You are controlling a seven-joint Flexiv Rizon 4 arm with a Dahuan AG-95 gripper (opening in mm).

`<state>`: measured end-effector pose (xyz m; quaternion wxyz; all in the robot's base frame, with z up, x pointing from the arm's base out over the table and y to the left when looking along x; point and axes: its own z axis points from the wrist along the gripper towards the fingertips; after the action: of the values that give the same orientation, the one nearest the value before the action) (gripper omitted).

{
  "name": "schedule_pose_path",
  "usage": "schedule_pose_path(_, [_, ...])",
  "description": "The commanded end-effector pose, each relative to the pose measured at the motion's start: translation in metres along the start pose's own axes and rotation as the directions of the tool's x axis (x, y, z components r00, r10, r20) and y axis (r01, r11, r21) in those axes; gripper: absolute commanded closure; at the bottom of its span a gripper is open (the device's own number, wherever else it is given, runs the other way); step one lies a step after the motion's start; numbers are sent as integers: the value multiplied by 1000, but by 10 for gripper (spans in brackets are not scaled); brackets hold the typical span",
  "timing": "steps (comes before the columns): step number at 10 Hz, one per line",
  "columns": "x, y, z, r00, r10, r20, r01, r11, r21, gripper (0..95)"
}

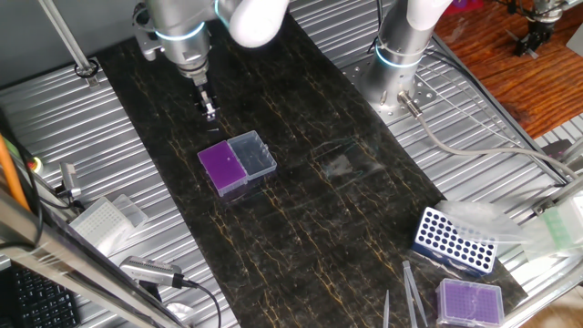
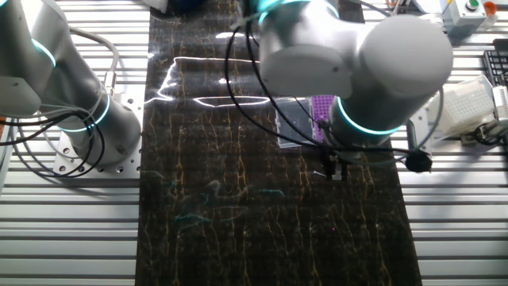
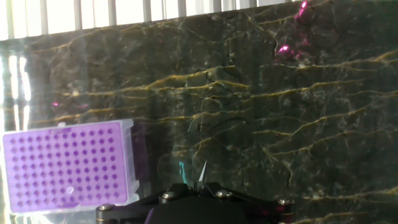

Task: Insert a small pipette tip into the holder for small pipette tips

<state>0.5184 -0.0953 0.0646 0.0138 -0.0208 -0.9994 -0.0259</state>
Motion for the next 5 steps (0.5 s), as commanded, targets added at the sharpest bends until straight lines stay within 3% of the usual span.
schedule_pose_path(1, [2, -1, 0, 1000, -3, 6, 3, 1000, 5, 950])
schedule_pose_path(5, [1, -2, 7, 999, -17, 32, 17, 1000, 6, 950])
